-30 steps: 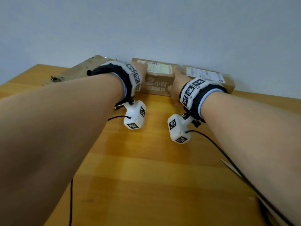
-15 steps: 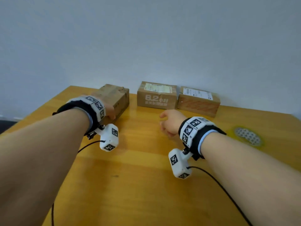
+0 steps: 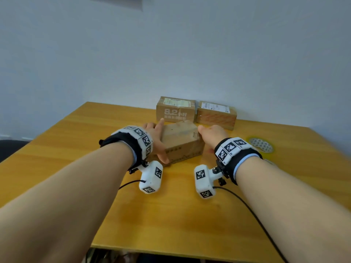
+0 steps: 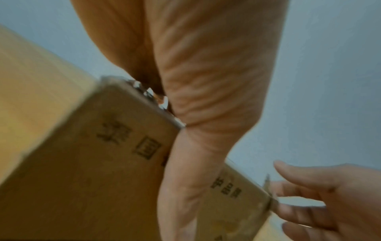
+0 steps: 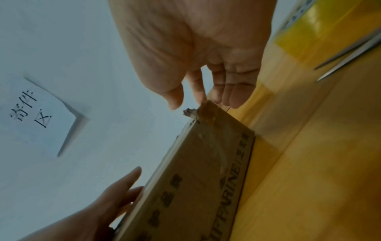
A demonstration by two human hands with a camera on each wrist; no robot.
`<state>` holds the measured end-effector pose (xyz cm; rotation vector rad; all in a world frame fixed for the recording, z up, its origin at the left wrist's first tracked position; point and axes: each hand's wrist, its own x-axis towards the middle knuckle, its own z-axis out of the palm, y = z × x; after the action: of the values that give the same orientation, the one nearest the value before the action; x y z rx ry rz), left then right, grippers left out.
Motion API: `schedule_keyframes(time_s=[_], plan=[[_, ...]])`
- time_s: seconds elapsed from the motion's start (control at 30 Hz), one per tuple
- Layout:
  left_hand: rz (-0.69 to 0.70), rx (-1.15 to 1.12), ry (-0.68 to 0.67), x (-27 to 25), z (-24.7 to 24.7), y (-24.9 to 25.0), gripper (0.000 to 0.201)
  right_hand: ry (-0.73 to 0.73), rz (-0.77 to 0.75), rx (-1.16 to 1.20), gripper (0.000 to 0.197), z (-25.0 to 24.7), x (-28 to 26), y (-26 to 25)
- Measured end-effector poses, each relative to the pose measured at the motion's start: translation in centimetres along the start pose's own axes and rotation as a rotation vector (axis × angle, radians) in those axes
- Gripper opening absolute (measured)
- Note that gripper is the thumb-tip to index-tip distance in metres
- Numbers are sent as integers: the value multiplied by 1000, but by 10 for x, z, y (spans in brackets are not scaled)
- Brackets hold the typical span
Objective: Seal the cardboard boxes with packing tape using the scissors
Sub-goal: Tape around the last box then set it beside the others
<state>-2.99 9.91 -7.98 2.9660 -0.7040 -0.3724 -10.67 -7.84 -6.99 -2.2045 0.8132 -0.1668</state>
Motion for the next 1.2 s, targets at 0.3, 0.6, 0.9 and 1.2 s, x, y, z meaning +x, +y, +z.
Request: schedule_keyframes(time_s=[0.3,0.6,0.9,1.2], plan=[[140,204,131,20,2,33,94,14,59,135,38,-13,23,23],[254,-85,192,45,11,63,67,-77,43,190,32,-12,42,36],[301,-270,128,59,6,56,58,-254,-37,266,26,-31,61,46],[304,-282,142,69,4,59,54,-119,-124,195,26,-20,74,48]])
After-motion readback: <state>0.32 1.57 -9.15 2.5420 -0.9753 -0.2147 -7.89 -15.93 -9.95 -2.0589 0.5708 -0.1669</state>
